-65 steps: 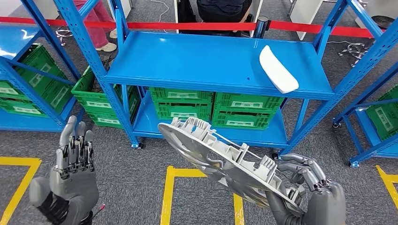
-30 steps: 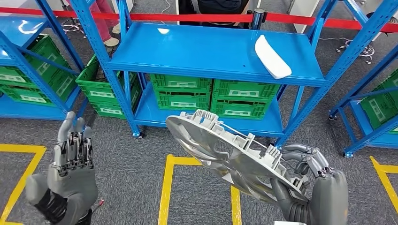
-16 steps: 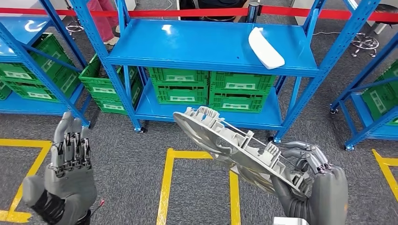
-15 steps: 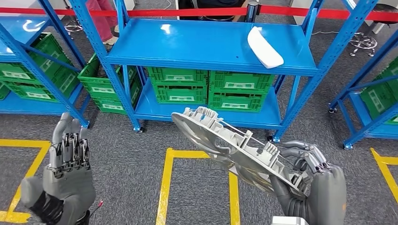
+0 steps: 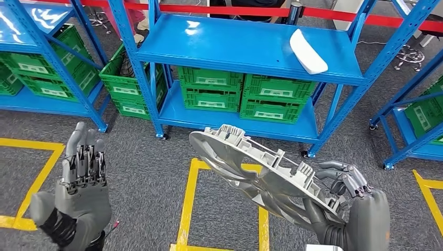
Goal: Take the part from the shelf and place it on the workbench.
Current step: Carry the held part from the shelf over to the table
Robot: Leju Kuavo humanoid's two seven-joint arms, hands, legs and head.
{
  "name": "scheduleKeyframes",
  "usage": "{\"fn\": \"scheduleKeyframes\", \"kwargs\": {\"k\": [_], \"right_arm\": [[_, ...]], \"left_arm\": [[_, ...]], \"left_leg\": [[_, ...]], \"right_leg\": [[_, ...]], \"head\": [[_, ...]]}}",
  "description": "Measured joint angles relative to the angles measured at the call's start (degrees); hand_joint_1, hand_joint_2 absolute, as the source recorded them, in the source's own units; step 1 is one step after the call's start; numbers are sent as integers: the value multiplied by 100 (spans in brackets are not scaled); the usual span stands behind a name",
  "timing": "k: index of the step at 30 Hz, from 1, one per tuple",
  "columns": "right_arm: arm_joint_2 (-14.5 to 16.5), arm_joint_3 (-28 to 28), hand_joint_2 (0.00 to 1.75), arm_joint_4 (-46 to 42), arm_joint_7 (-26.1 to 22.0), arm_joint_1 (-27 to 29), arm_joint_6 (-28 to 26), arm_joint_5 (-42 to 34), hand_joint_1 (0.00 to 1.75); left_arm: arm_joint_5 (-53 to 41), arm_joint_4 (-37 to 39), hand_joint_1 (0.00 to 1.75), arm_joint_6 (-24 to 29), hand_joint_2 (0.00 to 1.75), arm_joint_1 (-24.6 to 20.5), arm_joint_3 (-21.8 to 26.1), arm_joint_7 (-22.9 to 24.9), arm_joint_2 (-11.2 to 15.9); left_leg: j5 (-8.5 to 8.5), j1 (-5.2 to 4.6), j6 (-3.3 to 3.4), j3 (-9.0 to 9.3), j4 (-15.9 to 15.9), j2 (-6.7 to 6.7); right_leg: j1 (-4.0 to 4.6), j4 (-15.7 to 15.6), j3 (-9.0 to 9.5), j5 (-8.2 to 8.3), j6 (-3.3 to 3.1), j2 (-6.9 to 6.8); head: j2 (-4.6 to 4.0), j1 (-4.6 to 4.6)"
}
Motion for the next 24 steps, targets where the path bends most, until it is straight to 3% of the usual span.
{"fn": "scheduleKeyframes", "kwargs": {"k": [2,3,6,8,11,12,13,14,17,18,21,22,24], "right_arm": [[-1,-1,175,-1,8,-6,8,-9,175],[-2,-2,175,-1,10,-9,11,-11,175],[-3,-12,175,0,16,-10,14,-12,175],[-3,-30,175,0,19,-12,14,-12,175],[-3,-64,175,0,19,-7,13,-15,175],[-3,-71,175,0,19,-3,13,-21,175],[-3,-76,175,0,19,-1,13,-28,175],[-3,-81,175,0,19,1,12,-41,175],[-4,-89,175,0,9,8,11,-84,175],[-4,-92,175,0,3,12,10,-94,175],[-13,-99,175,0,-7,21,10,-114,175],[-17,-101,175,0,-8,26,10,-116,175],[-26,-107,175,0,-9,33,9,-119,175]], "left_arm": [[0,0,0,-1,0,-1,0,0,-2],[1,0,0,-1,0,-2,-1,0,-3],[8,0,0,-3,0,-1,-2,0,-2],[10,0,0,-8,0,-3,-2,-1,-1],[11,5,0,-17,0,-2,-5,-1,-1],[11,11,0,-18,0,-1,-6,0,-1],[11,18,0,-19,0,-1,-7,0,-1],[10,25,0,-19,0,-2,-7,-1,-1],[5,32,0,-19,0,-17,-10,-4,-2],[3,32,0,-18,0,-22,-11,-7,-3],[-1,34,0,-19,0,-24,-17,-11,-7],[0,35,0,-20,0,-25,-18,-12,-9],[0,36,0,-20,0,-28,-22,-14,-19]], "left_leg": [[29,-20,-47,-71,54,-9],[53,-26,-82,-106,72,-9],[109,-13,-194,-185,92,-11],[-99,-3,-257,-307,324,-10],[-714,25,-323,-689,1329,-7],[-815,31,-334,-748,1565,-6],[-820,36,-336,-704,1604,-5],[-732,40,-327,-532,1405,-4],[-440,34,-253,259,221,0],[-417,21,-220,389,1,-2],[-352,-7,-105,388,-82,-9],[-310,0,-63,383,-94,-5],[-215,21,10,354,-118,6]], "right_leg": [[16,-739,430,174,-59,8],[30,-892,510,195,-99,13],[43,-931,477,276,-229,5],[21,-982,446,360,-311,-16],[21,-993,306,474,-367,-31],[23,-991,246,516,-364,-32],[23,-989,189,558,-356,-30],[21,-986,139,597,-344,-27],[30,-954,49,686,-271,-13],[34,-944,35,710,-235,-12],[13,-948,6,782,-118,-14],[4,-905,-36,738,-88,-10],[-2,-507,-216,407,-48,-1]], "head": [[0,47],[0,58],[0,61],[0,26],[1,-72],[1,-100],[0,-130],[0,-162],[0,-241],[0,-241],[1,-203],[1,-193],[1,-129]]}}
